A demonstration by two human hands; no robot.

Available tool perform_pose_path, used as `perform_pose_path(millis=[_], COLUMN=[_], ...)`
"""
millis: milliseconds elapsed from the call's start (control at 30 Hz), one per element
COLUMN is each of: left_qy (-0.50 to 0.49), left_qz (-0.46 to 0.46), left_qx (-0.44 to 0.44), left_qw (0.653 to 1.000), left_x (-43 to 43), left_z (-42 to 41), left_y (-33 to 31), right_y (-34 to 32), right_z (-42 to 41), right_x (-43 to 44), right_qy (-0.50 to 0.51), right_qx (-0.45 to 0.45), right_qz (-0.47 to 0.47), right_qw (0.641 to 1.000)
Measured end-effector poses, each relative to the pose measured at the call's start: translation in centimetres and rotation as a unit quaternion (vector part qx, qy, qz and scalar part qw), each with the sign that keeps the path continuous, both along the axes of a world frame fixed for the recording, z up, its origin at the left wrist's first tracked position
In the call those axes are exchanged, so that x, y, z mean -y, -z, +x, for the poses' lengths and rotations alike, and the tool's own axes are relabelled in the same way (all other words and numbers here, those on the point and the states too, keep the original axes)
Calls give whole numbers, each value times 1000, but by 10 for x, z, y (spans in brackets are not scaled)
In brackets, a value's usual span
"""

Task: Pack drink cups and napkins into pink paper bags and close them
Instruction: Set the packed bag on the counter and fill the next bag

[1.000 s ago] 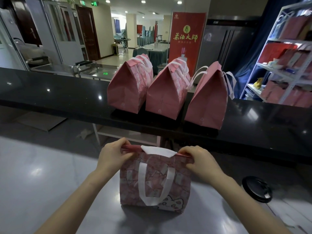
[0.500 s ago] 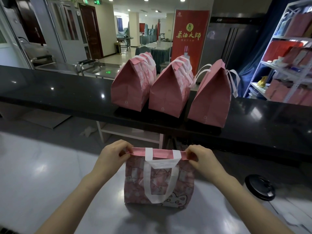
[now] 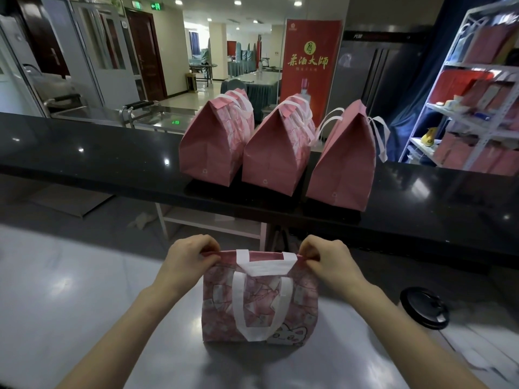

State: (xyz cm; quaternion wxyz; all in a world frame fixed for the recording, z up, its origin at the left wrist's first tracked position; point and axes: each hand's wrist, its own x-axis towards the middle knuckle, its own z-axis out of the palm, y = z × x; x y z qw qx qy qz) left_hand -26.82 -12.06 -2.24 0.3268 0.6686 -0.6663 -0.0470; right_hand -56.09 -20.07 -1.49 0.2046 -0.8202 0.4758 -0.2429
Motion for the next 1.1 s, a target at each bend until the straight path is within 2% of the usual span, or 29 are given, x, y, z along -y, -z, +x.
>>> perform_pose_path(millis=[167,267,367,467,533,667,767,933,1100], left_qy=[19,42,79,81,76,49,40,50,25], left_qz=[46,92,113,63,29,0,1,18,13], left_qx=[-43,-89,14,108,122,127,134,128,132], left_qw=[998,991,990,989,989,991,990,990,991], left_x=[2,6,12,15,17,17,17,17,17], left_z=[2,-8,-22,-33,-39,-47,-49,-54,-60], left_y=[-11,-18,-18,-9,-3,1,1,-3,0], right_y=[-11,-20,-25,-21,-17,-9,-10,-15,-10], right_z=[-2,8,27,39,43,48,49,60,66], right_x=[9,11,8,5,4,0,1,-1,-4], right_qy=[-19,-45,-69,-104,-95,-71,-65,-112,-114], right_qx=[-31,-2,-14,-110,-148,-120,-116,-157,-150], right_qz=[30,58,70,58,33,-17,-20,2,-36], right_qw=[999,997,995,987,984,990,991,981,981])
